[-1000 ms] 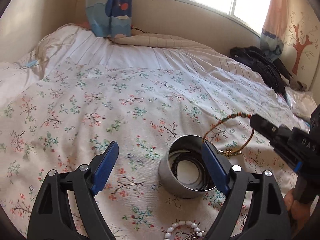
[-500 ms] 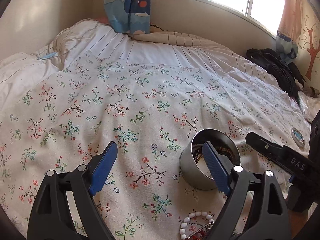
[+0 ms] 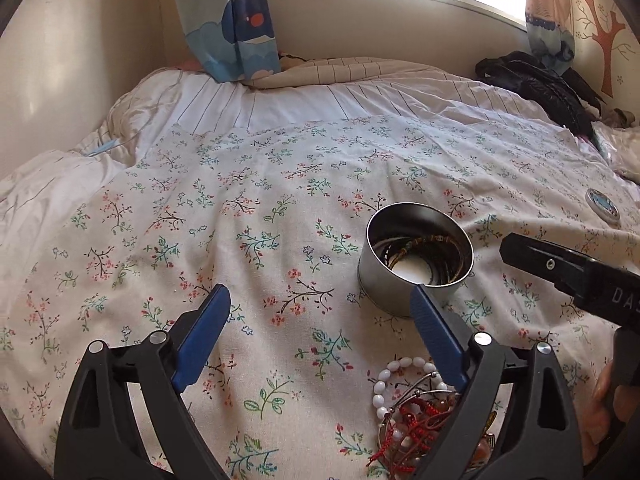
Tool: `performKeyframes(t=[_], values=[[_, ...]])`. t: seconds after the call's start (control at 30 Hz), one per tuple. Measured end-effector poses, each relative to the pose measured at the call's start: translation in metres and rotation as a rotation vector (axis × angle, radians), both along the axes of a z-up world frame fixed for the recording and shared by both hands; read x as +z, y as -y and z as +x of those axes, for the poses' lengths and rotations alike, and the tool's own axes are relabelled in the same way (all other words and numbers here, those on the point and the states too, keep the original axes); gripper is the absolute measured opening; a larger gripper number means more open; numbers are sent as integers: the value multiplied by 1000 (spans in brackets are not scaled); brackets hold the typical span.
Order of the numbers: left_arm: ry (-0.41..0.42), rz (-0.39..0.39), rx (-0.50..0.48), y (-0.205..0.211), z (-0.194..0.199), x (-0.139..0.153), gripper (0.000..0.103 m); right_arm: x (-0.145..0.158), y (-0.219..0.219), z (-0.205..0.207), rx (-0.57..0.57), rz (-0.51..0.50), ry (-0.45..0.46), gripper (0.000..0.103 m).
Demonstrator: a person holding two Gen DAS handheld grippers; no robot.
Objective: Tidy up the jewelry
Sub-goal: 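Lower the beaded bracelet into the silver tin and open the right tool, then grasp a red-corded bracelet from the pile with the left tool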
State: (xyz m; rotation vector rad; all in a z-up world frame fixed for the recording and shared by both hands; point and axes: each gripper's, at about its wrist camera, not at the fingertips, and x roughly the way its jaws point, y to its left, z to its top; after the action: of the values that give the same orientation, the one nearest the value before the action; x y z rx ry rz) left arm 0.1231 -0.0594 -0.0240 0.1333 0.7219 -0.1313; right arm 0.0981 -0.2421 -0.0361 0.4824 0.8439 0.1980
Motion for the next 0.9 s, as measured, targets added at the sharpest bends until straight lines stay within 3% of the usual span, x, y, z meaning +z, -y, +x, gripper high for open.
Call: performKeyframes(t=[0.6,0.9], values=[[-22,29,-17,-8,-26,-5,88,0,6,-46,-32,-22,-29,79],[-114,-8,-98,-19,-36,-17,88,3,22,-57,-98,5,-17,84]])
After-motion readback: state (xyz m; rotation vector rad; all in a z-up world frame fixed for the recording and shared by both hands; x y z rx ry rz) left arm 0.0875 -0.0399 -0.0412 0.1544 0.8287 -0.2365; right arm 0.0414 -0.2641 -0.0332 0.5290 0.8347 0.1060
